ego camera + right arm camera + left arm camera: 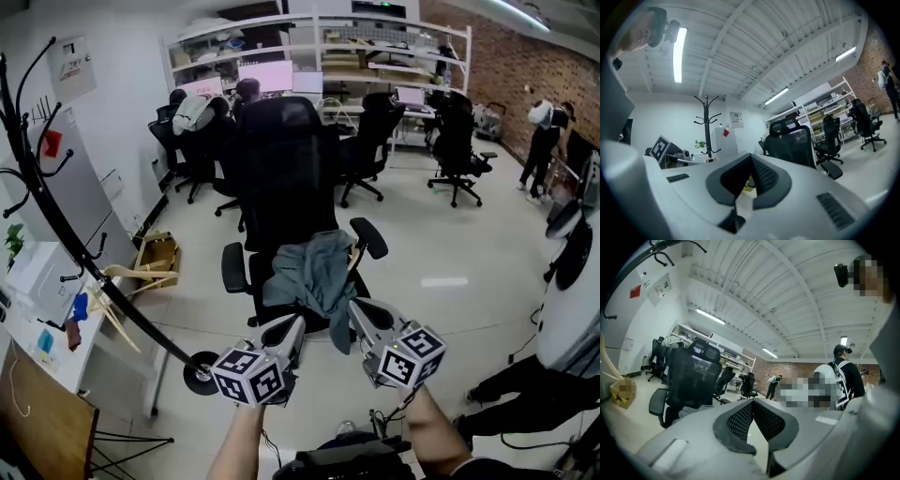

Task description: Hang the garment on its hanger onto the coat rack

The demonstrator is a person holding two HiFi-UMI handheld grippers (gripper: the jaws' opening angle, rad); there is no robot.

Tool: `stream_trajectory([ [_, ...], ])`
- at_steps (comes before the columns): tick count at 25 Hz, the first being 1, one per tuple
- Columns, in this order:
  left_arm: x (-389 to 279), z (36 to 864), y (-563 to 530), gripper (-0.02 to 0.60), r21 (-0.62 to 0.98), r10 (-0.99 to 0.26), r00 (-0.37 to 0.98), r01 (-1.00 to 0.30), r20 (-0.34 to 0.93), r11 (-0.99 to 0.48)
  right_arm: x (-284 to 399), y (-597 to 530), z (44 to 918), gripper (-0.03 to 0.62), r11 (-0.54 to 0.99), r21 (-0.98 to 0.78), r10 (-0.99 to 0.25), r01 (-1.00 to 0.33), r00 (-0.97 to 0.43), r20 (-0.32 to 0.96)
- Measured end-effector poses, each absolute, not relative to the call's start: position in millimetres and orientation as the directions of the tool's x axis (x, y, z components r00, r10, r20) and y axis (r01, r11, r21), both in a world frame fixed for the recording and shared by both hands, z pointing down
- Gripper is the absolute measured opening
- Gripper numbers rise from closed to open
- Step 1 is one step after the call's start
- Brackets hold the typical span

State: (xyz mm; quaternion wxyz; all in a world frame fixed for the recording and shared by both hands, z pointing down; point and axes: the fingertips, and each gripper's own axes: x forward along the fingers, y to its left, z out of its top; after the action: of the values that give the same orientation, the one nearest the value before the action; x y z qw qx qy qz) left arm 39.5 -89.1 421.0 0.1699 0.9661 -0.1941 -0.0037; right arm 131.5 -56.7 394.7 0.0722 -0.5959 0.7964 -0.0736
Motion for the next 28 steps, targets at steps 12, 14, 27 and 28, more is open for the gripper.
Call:
stream_trajectory([
  [12, 110.3, 433.1, -137.4, 0.000, 0.320, -0.406, 0.906, -0.423, 0.124, -0.848, 212.5, -89.6, 420.6, 0.015, 0.244, -0.222, -0.964, -0.944, -0.262, 0.053],
  [14, 123.7, 443.5, -147.3, 0.000, 0.319, -0.388, 0.911, -0.413, 0.142, -0.853, 222.4, -96.8, 432.5, 0.015, 0.227, -0.236, -0.966, -0.945, -0.249, 0.068],
  [27, 189.4, 491.0, -235.2, 0.000, 0.296, -0.283, 0.941, -0.328, 0.186, -0.897, 268.7, -171.8, 447.9, 0.015, 0.050, -0.222, -0.987, -0.974, -0.082, 0.137],
  [28, 192.9, 492.4, -241.2, 0.000, 0.297, -0.278, 0.943, -0.322, 0.181, -0.899, 270.8, -176.6, 449.4, 0.015, 0.037, -0.221, -0.987, -0.974, -0.070, 0.142],
])
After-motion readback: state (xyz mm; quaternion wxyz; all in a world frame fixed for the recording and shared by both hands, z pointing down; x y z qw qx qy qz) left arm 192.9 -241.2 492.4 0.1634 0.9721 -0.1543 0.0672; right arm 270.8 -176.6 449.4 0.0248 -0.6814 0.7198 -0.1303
